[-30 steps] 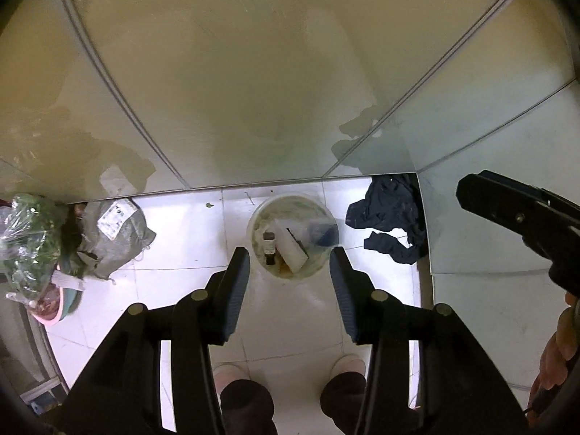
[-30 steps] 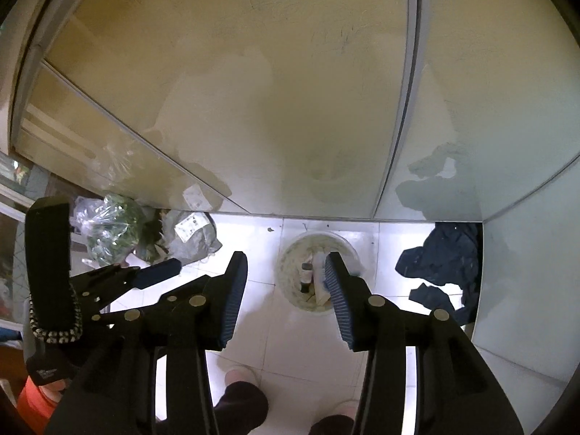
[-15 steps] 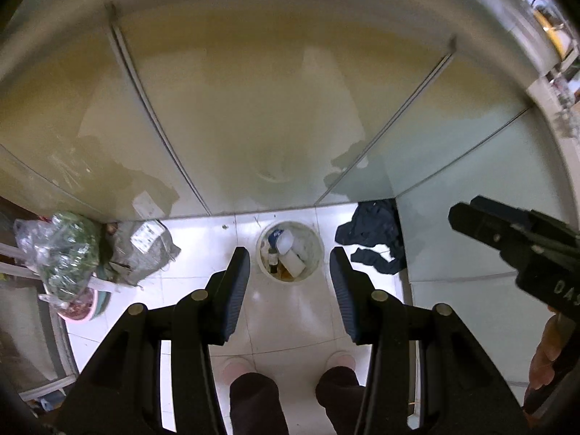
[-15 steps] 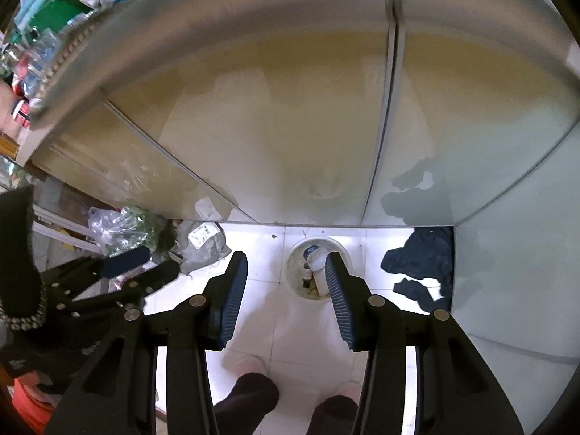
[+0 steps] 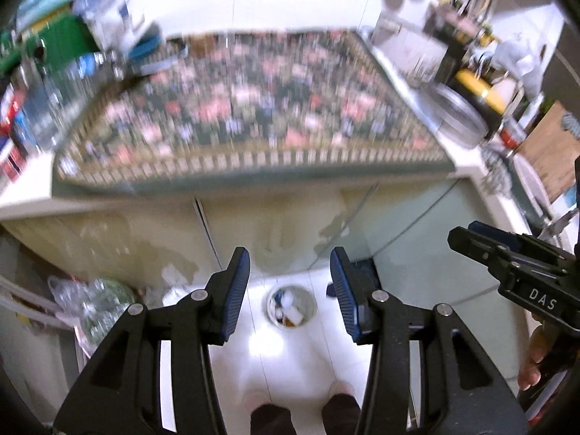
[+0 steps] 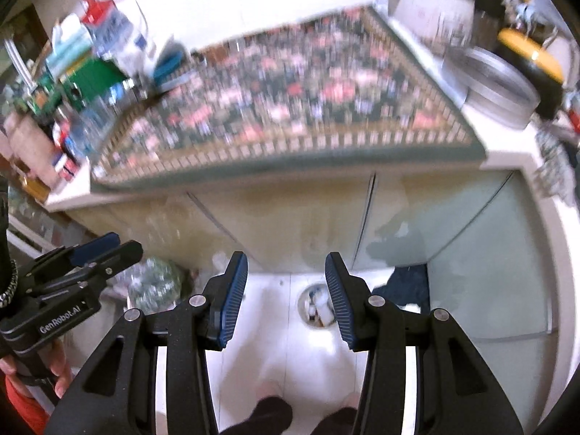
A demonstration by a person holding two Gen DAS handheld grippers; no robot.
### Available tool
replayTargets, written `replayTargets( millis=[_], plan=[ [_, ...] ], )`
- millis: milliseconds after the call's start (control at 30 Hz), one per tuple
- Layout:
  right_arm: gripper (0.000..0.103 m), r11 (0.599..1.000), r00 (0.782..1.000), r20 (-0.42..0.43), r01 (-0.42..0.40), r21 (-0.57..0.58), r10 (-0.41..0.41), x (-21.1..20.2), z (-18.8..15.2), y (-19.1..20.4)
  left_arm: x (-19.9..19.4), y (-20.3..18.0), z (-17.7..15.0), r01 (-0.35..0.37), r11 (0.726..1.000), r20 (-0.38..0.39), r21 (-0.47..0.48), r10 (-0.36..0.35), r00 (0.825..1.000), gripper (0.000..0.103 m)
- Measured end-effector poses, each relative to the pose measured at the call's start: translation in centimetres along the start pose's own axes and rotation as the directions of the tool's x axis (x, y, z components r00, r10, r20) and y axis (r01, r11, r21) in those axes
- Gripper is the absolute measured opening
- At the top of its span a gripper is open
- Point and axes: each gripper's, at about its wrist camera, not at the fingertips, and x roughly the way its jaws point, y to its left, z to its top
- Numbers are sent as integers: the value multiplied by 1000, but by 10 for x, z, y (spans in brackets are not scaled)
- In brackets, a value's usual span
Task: Collect trash
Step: 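Raise both grippers back up to the floral cloth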
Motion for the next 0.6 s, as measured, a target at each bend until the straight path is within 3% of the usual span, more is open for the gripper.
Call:
replayTargets(
  millis=[133, 367, 533, 600],
  plan=[
    [42, 1000, 994, 110, 14, 6, -14, -44, 19, 19, -51, 8, 25, 6, 999, 101, 34, -10, 995, 51],
    [43, 999, 961, 276, 41, -10, -36, -98, 49, 47, -110, 15, 58, -7, 998, 248, 65, -9, 969, 61],
    [56, 999, 931, 365, 45, -31, -30, -113, 71, 52, -123, 16, 84, -21, 998, 326, 51, 4, 946, 84],
    [63, 998, 916, 400, 47, -36, -28, -116, 83, 49, -120, 16, 98, -20, 999, 346, 31, 8, 938, 86]
  ],
)
